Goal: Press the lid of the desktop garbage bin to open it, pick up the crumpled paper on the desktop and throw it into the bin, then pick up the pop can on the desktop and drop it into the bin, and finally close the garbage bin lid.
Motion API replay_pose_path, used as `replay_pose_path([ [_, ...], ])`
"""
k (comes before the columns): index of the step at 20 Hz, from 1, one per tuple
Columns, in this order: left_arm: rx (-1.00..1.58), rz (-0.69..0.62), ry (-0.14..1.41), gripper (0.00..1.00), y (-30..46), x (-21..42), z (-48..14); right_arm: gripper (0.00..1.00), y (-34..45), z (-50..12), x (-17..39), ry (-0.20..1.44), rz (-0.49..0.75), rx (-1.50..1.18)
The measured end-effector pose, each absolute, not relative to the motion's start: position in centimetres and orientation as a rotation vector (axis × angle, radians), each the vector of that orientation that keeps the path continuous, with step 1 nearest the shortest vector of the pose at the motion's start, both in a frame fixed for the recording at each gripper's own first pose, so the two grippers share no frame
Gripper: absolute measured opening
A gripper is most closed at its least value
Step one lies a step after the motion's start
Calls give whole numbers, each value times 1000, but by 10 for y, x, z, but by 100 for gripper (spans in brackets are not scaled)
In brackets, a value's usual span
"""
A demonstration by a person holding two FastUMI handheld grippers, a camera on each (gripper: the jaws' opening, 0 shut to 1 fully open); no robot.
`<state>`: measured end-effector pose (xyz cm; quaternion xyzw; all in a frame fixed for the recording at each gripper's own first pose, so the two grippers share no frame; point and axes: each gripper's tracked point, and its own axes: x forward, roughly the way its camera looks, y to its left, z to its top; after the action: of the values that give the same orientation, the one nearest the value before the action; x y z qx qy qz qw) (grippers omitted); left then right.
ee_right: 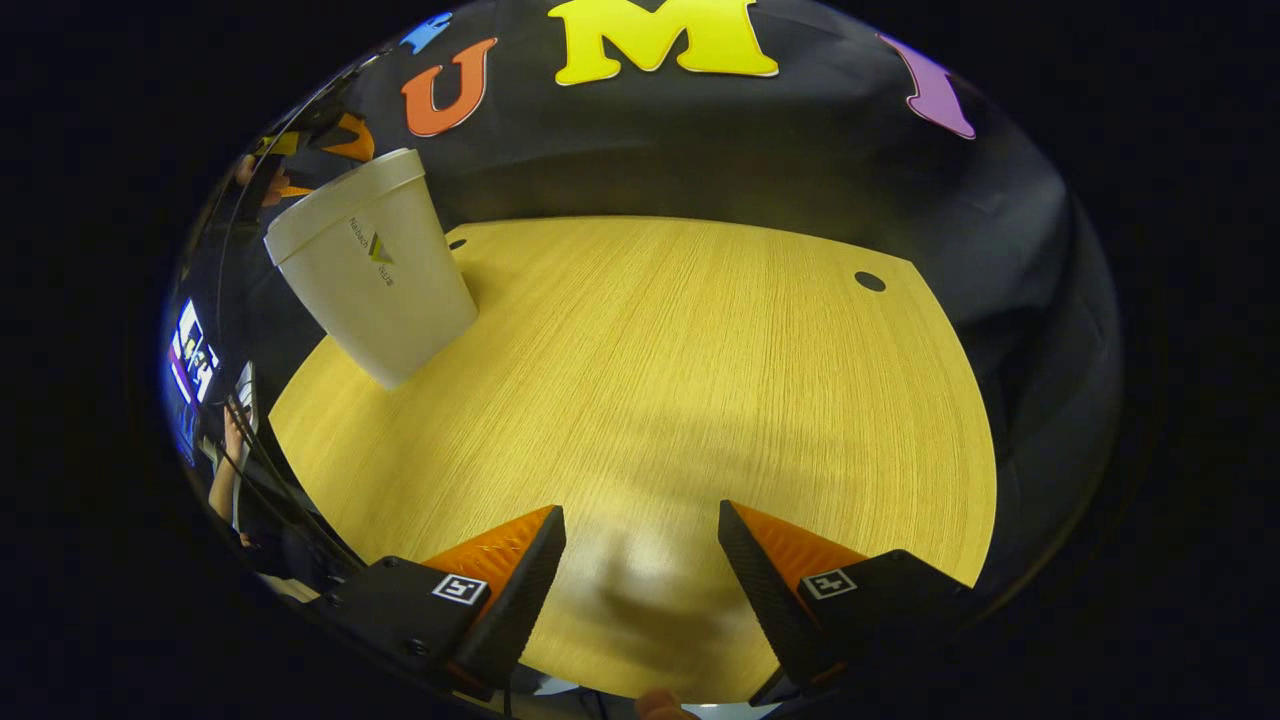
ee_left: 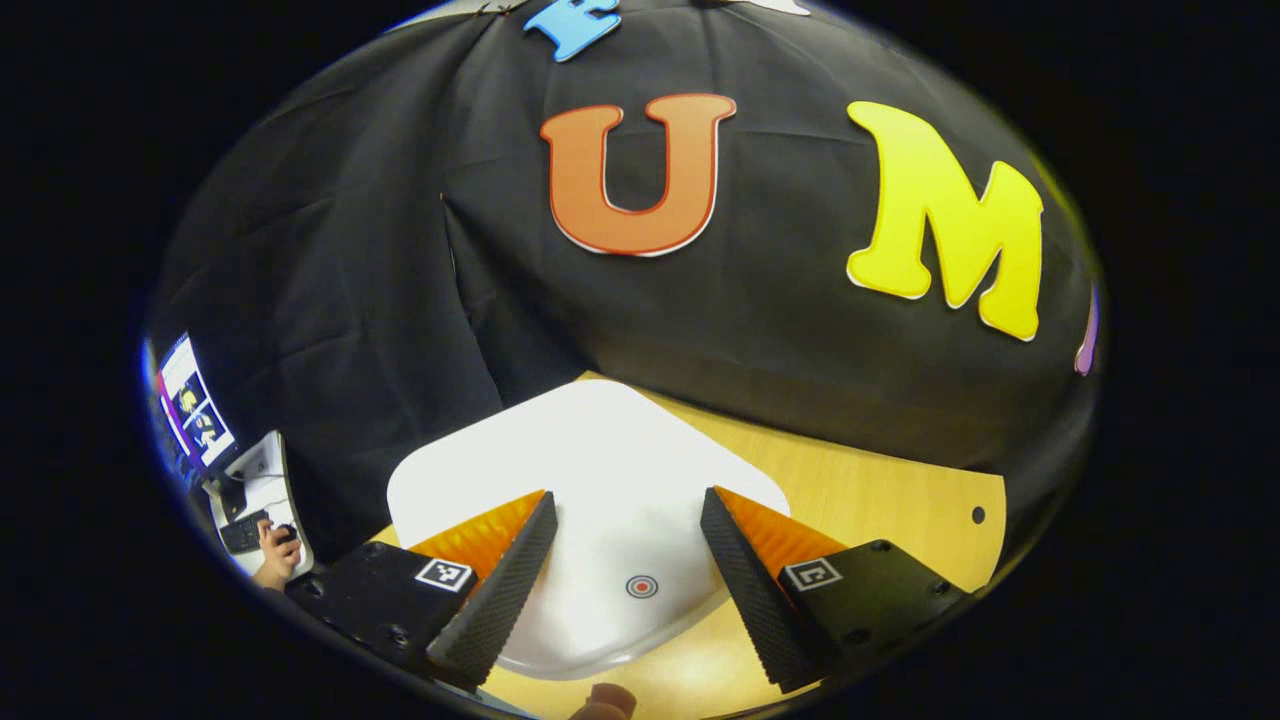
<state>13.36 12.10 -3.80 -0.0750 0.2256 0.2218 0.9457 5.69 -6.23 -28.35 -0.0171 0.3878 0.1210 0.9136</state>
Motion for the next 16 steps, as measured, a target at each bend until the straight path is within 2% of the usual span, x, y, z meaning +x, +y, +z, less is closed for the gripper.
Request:
replay_pose_path([
  [11, -148, 500, 388, 99, 118, 136, -42, 98, -52, -305, 62, 836, 291, 4],
  [12, -163, 500, 384, 99, 118, 135, -44, 95, -48, -304, 66, 834, 301, 2],
  [13, -168, 504, 383, 99, 118, 136, -44, 98, -45, -303, 68, 827, 308, -4],
  [16, -100, 522, 318, 99, 122, 136, -35, 98, -44, -296, 76, 793, 311, -18],
])
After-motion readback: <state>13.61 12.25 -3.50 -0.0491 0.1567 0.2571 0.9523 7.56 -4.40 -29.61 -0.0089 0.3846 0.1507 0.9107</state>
